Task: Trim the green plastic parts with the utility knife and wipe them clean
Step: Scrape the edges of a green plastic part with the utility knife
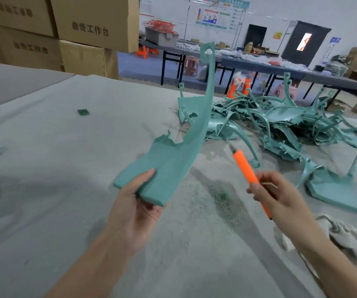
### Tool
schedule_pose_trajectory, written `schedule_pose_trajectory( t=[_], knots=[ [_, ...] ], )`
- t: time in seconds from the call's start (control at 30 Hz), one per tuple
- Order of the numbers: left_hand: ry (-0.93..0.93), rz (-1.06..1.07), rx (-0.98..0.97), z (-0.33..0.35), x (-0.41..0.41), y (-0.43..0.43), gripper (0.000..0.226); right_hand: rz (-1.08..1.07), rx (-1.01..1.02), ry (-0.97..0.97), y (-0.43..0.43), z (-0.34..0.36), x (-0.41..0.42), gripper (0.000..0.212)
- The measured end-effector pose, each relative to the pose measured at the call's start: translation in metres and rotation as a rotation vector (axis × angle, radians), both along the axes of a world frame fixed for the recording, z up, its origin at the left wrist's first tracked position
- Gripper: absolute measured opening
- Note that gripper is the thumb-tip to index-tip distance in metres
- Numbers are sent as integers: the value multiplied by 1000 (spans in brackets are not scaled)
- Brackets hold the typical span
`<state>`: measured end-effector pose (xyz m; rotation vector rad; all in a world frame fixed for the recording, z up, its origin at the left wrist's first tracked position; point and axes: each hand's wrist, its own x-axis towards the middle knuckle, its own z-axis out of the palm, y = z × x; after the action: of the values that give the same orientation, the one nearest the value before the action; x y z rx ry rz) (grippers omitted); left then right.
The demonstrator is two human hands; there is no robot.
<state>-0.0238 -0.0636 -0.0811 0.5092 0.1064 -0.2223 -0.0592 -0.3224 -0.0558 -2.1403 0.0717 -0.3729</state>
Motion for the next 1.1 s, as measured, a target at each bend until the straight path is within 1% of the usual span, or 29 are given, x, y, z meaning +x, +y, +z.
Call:
schedule_pose_trajectory(
  t=[0.03,0.07,0.1,0.13,0.17,0.2,0.27,0.3,0.37,0.43,0.47,0.5,0.53,0.57,0.6,0.67,0.7,0.73,0.77,0.8,0.83,0.87,0.9,0.93,1.0,1.03,1.1],
  knots=[
    [13,9,4,1,0,-1,17,55,263,32,10,6,5,11],
    [33,17,19,1,0,-1,22,122,506,57,21,10,9,25],
    [54,25,40,1,0,-2,29,173,692,70,34,12,14,38],
    [71,30,72,1,0,-3,38,195,826,69,47,14,18,47],
    [75,32,113,1,0,-4,44,198,925,61,59,14,21,50],
    [66,25,154,2,0,-5,47,190,991,54,70,14,24,45],
    [36,0,207,2,-1,-7,47,145,1025,25,83,10,28,24],
    [28,-16,217,1,-2,-7,46,105,1001,7,86,8,30,23],
    [11,-53,172,2,-1,-4,50,-11,907,-25,88,5,32,30],
    [-9,-73,107,2,1,-1,64,-110,835,-67,84,6,34,34],
    [-26,-27,121,3,2,1,78,-137,840,-88,81,8,34,33],
    [-65,69,190,5,3,3,92,-149,861,-107,77,10,36,32],
    [-148,206,357,6,4,6,103,-150,881,-120,72,12,37,30],
    [-315,331,624,8,3,8,109,-142,889,-127,68,14,39,29],
    [-565,409,936,8,1,11,111,-130,888,-124,65,17,40,28],
    [-1073,472,1546,1,-1,13,107,-90,871,-98,64,19,43,28],
    [-1244,467,1781,-3,0,14,102,-56,862,-68,65,18,44,29],
    [-1330,439,1935,-6,1,13,93,-9,855,-26,68,17,44,32],
    [-1347,419,1988,-7,2,12,78,46,849,23,72,15,43,38],
    [-1307,415,1955,-7,2,12,65,109,853,68,75,13,43,42],
    [-1233,439,1870,-7,1,13,56,161,866,97,79,12,42,42],
    [-1159,491,1790,-8,1,14,51,188,874,100,81,13,41,35],
    [-1072,546,1761,-9,0,14,48,196,865,97,83,13,40,25],
    [-980,590,1770,-9,0,15,47,191,825,97,83,13,38,26],
    [-784,647,1831,-7,1,14,36,193,664,103,81,8,34,49],
    [-704,669,1883,-5,1,14,30,209,567,93,81,4,31,53],
    [-600,742,1979,-3,4,17,16,280,383,41,84,-6,24,46]
  ],
)
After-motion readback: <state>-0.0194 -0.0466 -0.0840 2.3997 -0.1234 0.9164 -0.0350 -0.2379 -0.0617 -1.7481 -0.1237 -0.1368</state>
